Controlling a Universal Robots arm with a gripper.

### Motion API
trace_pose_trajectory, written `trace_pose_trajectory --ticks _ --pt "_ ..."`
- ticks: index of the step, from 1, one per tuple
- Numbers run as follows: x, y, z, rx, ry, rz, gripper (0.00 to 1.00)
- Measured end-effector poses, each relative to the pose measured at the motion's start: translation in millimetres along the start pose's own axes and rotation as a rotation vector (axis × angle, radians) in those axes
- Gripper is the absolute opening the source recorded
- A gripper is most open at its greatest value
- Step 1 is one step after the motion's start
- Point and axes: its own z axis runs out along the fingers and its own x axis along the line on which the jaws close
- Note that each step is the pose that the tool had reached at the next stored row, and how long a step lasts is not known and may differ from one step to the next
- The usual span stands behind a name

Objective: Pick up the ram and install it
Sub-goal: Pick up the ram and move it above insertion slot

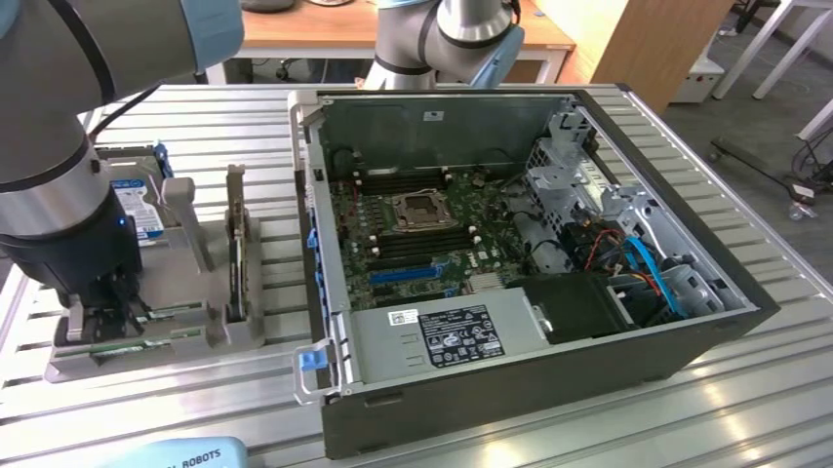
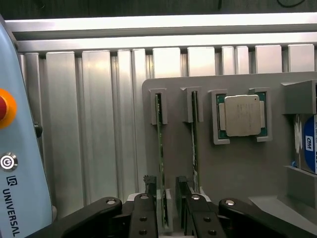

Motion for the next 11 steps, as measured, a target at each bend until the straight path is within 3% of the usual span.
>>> trace_pose_trajectory --ticks 11 --pt "0.6 -0.4 10.7 -0.0001 0.0001 0.0 0.29"
